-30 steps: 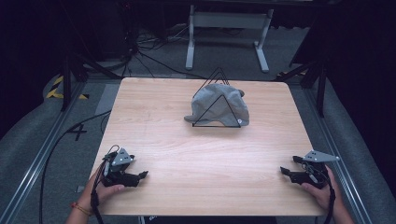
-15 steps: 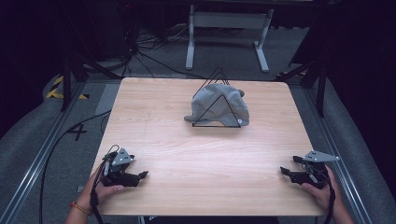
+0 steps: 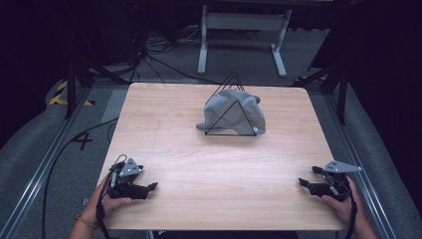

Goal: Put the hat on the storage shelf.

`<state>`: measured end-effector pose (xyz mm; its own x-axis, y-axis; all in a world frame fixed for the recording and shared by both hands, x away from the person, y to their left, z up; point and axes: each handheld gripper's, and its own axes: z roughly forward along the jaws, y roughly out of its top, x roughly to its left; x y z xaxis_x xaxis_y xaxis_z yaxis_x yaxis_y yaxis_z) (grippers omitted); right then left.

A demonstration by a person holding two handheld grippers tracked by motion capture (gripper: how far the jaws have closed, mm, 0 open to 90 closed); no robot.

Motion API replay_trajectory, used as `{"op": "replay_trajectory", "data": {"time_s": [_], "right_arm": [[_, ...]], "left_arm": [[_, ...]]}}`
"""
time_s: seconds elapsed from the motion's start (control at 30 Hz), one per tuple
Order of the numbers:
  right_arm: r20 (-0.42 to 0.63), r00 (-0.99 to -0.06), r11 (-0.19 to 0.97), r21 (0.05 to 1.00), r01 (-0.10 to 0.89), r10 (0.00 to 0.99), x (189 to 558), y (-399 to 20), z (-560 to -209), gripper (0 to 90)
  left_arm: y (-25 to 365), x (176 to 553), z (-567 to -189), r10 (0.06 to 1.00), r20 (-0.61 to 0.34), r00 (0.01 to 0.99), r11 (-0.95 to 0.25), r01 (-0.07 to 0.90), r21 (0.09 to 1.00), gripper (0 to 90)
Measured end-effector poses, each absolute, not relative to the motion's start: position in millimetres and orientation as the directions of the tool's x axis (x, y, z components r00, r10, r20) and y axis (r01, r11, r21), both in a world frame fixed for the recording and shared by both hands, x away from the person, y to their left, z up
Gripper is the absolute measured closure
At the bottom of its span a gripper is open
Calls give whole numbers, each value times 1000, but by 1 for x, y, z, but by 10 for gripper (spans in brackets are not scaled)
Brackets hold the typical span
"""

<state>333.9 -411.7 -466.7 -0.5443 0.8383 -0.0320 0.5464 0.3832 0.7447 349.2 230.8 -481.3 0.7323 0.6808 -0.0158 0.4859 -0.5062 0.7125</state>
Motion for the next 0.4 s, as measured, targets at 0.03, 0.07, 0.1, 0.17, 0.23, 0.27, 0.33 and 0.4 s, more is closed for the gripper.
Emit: {"op": "replay_trajectory", "data": {"time_s": [0.03,0.07,0.1,0.17,0.23,0.27,0.33,0.4], "right_arm": [[-32,-544,383,745,546,838,334,-412,-467,224],[-32,-544,383,745,546,839,334,-412,-467,224],[-32,-544,383,745,546,839,334,-412,-467,223],[-31,-542,381,744,548,840,334,-412,-467,219],[-32,-541,381,744,549,841,334,-412,-467,218],[-32,-539,380,744,550,842,334,-412,-467,217],[-32,-537,378,745,550,843,334,-412,-467,217],[-31,-536,377,745,550,844,333,-412,-467,217]], "left_arm": [[231,349,-481,682,-17,731,-505,488,712,162],[231,349,-481,682,-16,731,-506,487,711,160],[231,349,-481,682,-15,731,-507,487,711,159],[231,349,-481,682,-15,731,-506,488,711,155],[231,350,-481,680,-12,733,-510,484,711,152],[231,350,-481,680,-12,733,-510,485,711,151],[230,350,-481,681,-12,732,-509,485,711,150],[230,350,-481,679,-9,734,-513,483,710,149]]}}
